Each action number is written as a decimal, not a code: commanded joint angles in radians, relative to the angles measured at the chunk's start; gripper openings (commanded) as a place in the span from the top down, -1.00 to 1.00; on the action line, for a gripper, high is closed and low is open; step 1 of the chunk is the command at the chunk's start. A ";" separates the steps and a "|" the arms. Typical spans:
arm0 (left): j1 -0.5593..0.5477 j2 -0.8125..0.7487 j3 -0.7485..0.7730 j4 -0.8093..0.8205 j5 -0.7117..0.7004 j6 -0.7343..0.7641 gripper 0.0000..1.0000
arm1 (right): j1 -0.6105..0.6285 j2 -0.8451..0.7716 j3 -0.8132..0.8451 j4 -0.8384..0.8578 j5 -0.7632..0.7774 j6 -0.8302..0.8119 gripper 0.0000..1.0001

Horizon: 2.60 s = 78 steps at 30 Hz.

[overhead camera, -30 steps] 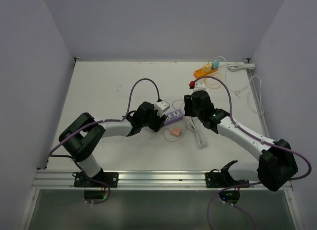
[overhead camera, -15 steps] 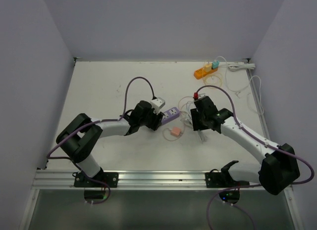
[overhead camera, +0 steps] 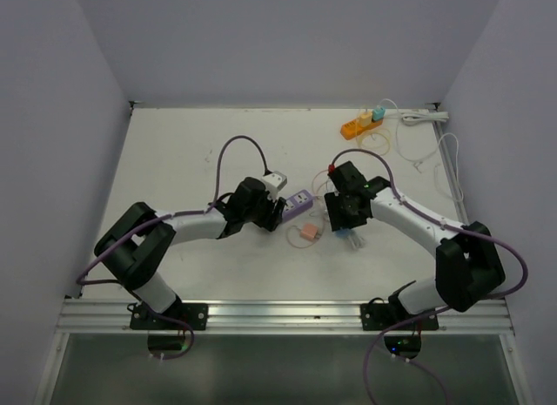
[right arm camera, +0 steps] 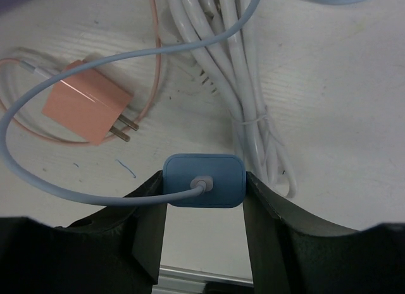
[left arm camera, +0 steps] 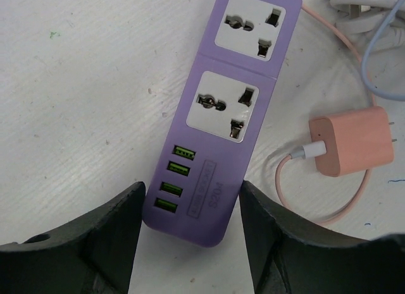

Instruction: Pull the plug off the socket

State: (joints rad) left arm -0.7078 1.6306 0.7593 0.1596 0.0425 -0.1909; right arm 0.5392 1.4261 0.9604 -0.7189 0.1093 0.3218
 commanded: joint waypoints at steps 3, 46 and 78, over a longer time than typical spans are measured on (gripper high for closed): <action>0.014 -0.086 0.000 -0.060 -0.090 -0.061 -0.42 | 0.002 0.059 0.096 -0.045 -0.161 0.039 0.74; 0.021 -0.945 -0.107 -0.354 -0.696 0.085 -0.99 | -0.085 0.128 0.047 -0.047 -0.085 -0.024 -0.29; 0.022 -0.994 -0.118 -0.364 -0.803 0.053 -0.99 | 0.206 0.798 0.875 0.150 -0.262 0.384 1.00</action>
State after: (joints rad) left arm -0.6937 0.6563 0.6430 -0.2161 -0.7017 -0.1184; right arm 0.7048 2.1620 1.7138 -0.6838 -0.0910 0.6483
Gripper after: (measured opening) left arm 0.994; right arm 0.190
